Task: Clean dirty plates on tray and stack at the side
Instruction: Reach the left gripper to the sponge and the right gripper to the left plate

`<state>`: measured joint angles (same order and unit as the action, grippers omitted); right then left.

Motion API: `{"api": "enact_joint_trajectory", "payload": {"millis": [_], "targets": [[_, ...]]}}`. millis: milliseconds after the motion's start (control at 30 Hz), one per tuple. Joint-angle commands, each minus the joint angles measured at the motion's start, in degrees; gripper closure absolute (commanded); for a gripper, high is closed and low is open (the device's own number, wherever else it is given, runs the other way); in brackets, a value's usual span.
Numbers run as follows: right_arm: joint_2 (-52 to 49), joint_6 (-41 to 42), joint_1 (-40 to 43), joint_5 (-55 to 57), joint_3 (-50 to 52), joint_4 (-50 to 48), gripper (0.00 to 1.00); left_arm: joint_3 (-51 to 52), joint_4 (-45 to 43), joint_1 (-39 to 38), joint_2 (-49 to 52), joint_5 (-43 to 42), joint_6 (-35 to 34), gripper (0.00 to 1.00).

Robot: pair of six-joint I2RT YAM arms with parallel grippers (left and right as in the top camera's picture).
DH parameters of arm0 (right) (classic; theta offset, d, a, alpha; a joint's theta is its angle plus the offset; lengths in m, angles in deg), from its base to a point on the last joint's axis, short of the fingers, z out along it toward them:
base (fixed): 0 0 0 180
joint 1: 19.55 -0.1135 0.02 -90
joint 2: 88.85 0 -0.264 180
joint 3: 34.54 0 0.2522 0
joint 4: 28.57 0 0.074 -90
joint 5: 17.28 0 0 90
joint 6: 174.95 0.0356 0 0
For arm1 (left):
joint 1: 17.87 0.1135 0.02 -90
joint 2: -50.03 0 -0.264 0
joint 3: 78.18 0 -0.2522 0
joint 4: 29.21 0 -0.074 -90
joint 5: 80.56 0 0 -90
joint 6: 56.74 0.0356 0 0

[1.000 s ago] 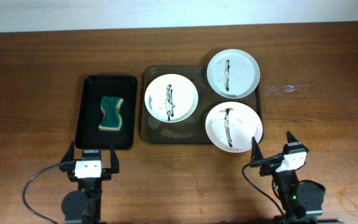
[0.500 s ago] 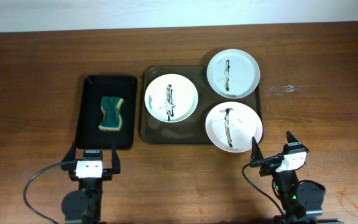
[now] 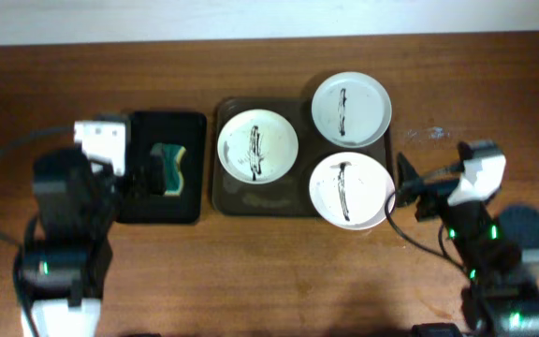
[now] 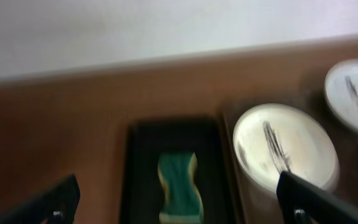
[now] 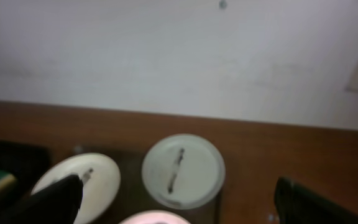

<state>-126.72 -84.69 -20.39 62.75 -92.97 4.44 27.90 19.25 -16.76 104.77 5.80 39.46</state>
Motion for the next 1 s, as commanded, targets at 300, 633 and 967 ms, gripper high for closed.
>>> {"api": "enact_joint_trajectory", "payload": {"millis": [300, 633, 967], "targets": [[-58.5, 10.5, -6.6, -19.4, -39.7, 22.6, 0.14, -36.5, 31.5, 0.2, 40.7, -12.7, -0.3, 0.01], [-81.4, 30.5, -21.4, 4.5, -39.7, 10.3, 0.69, -36.5, 27.9, 0.2, 50.9, 7.8, -18.4, 0.01], [-86.9, 30.5, -22.8, 4.7, -39.7, 5.6, 0.96, -36.5, 25.7, 0.2, 57.1, 8.0, -18.1, 0.01]]}}
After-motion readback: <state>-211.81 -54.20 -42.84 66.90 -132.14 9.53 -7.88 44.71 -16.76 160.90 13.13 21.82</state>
